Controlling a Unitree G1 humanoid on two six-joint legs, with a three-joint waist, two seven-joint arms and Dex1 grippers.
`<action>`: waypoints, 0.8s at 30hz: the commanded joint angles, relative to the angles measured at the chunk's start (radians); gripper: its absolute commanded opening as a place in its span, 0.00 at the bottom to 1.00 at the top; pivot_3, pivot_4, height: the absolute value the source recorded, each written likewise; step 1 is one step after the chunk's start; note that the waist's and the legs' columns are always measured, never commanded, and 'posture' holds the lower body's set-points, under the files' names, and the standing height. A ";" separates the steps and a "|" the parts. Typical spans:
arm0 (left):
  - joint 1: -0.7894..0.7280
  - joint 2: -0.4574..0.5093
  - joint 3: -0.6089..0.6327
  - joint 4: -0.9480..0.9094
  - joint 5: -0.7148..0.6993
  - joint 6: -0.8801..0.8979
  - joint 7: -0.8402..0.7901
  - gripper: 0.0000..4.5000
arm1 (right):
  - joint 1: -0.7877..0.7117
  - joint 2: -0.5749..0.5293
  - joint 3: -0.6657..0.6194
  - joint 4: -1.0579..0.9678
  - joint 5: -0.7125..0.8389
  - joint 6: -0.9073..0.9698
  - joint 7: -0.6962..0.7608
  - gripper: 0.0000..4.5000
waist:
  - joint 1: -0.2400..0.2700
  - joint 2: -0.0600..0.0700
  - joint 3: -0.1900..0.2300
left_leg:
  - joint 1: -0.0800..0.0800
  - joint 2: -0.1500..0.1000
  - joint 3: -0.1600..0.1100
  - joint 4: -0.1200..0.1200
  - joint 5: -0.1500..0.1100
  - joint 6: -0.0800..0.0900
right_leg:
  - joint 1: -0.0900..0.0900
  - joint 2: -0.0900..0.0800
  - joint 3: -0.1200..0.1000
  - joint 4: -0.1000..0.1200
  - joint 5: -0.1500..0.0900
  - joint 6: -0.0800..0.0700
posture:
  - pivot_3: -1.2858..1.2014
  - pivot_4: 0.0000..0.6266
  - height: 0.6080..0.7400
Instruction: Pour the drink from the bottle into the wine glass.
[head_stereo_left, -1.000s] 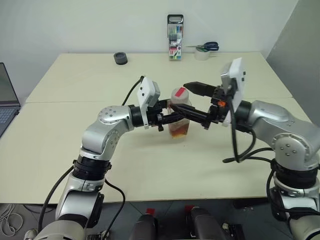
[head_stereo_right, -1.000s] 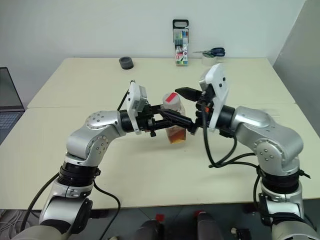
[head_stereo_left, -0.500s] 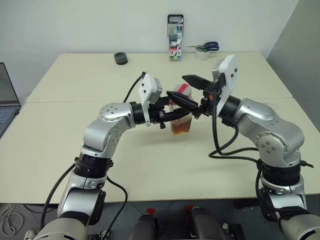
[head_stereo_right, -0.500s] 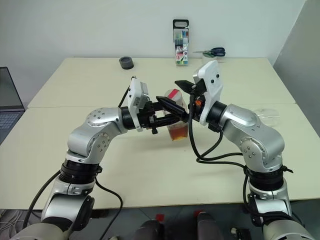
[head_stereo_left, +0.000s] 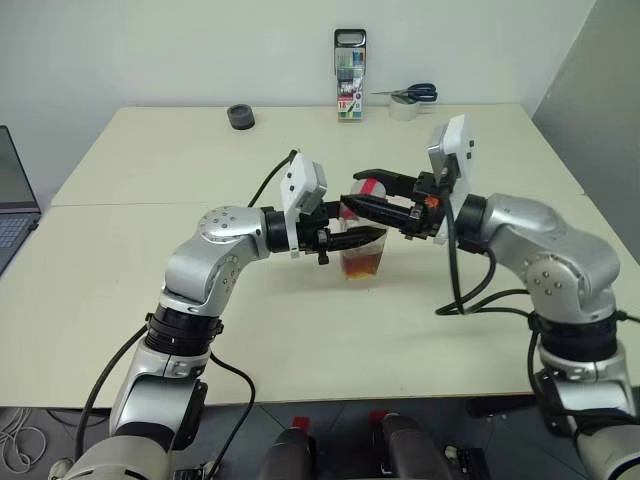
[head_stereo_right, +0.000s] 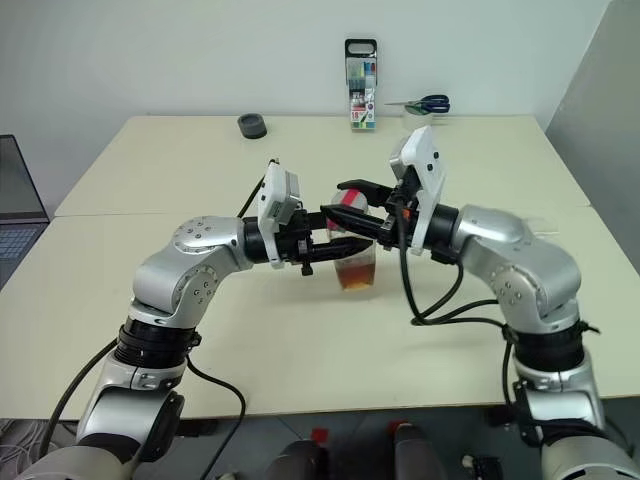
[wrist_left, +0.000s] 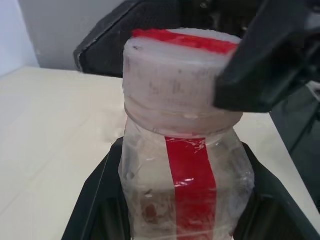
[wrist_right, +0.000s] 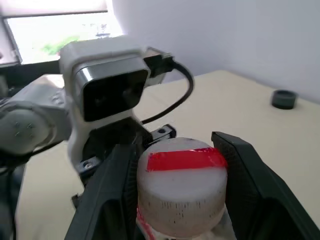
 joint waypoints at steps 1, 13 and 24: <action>-0.030 0.014 -0.005 -0.062 -0.049 -0.003 -0.079 0.44 | -0.125 -0.036 0.093 0.172 -0.042 -0.089 0.290 0.43 | -0.002 0.000 0.001 | 0.000 0.000 0.000 0.000 0.000 0.000 | 0.000 0.000 0.000 0.000 0.000 0.000 | 0.52 0.24 1.00; -0.037 -0.001 0.018 -0.045 -0.022 -0.017 -0.065 0.44 | -0.155 -0.102 0.032 0.201 -0.081 -0.067 0.373 0.80 | 0.010 0.000 0.002 | -0.002 0.000 -0.003 0.001 0.002 -0.004 | -0.001 -0.005 -0.001 -0.002 0.000 0.000 | 0.52 0.24 1.00; -0.022 -0.026 0.040 -0.038 -0.027 -0.003 0.022 0.44 | 0.021 -0.005 -0.141 -0.176 0.041 0.153 -0.081 1.00 | 0.000 0.000 0.002 | -0.002 0.000 -0.001 0.000 0.002 -0.004 | -0.002 -0.006 0.001 0.001 0.000 0.000 | 0.52 0.24 1.00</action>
